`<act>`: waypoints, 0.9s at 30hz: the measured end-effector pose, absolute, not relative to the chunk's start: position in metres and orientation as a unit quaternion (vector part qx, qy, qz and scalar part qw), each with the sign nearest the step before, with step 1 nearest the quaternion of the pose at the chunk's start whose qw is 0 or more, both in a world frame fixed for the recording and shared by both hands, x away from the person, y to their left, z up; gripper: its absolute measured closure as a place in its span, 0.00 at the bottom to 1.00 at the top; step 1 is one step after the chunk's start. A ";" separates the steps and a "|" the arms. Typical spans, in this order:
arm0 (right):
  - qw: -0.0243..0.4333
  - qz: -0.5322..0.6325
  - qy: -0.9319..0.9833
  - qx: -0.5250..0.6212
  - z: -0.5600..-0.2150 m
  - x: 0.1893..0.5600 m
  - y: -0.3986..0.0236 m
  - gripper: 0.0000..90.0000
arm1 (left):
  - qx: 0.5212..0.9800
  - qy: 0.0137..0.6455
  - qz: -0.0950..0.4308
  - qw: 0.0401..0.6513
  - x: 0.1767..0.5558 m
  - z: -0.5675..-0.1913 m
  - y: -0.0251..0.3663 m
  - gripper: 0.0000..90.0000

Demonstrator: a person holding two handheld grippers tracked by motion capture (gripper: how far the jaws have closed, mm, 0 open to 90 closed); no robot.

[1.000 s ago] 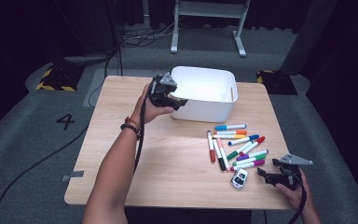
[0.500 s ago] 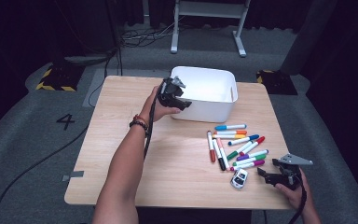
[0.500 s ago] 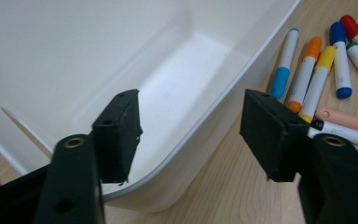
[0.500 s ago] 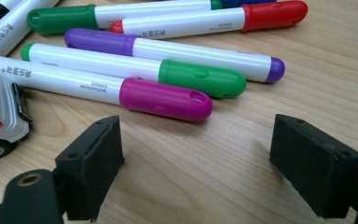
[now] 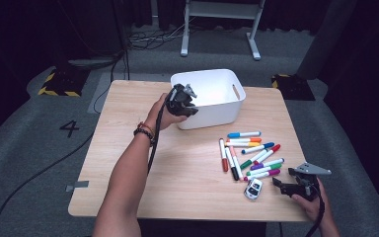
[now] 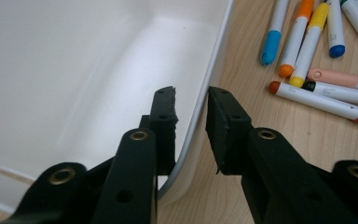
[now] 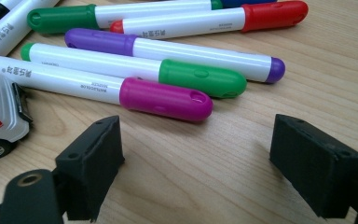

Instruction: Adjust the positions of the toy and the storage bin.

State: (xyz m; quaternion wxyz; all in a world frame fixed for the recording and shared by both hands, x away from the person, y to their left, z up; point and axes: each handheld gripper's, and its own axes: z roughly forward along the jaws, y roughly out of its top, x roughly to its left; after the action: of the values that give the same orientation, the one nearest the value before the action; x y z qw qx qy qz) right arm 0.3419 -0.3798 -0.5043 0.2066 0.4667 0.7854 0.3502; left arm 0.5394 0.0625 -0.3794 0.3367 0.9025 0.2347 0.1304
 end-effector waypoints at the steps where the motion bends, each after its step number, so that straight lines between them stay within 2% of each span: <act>1: 0.207 0.350 0.785 0.467 -0.504 0.342 -0.380 0.19 | 0.903 0.235 0.130 0.337 0.539 -0.379 0.063 0.85; 6: 0.207 0.350 0.785 0.467 -0.504 0.342 -0.380 0.19 | 0.904 0.236 0.139 0.327 0.524 -0.379 0.066 0.90; 17: 0.207 0.351 0.785 0.466 -0.504 0.342 -0.380 0.19 | 0.883 0.277 0.137 0.354 0.470 -0.385 0.071 0.92; 23: 0.207 0.350 0.785 0.467 -0.504 0.342 -0.380 0.19 | 0.878 0.287 0.147 0.355 0.445 -0.386 0.066 0.83; 24: 0.207 0.350 0.785 0.467 -0.504 0.342 -0.380 0.19 | 0.880 0.286 0.139 0.353 0.441 -0.386 0.065 0.79; 27: 0.207 0.350 0.785 0.467 -0.504 0.342 -0.380 0.19 | 0.883 0.278 0.151 0.347 0.429 -0.385 0.063 0.77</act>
State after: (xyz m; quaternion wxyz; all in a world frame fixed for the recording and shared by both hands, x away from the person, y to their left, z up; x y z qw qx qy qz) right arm 0.3419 -0.3798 -0.5043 0.2068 0.4667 0.7854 0.3501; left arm 0.4288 0.0627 -0.3851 0.3469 0.8831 0.2777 0.1505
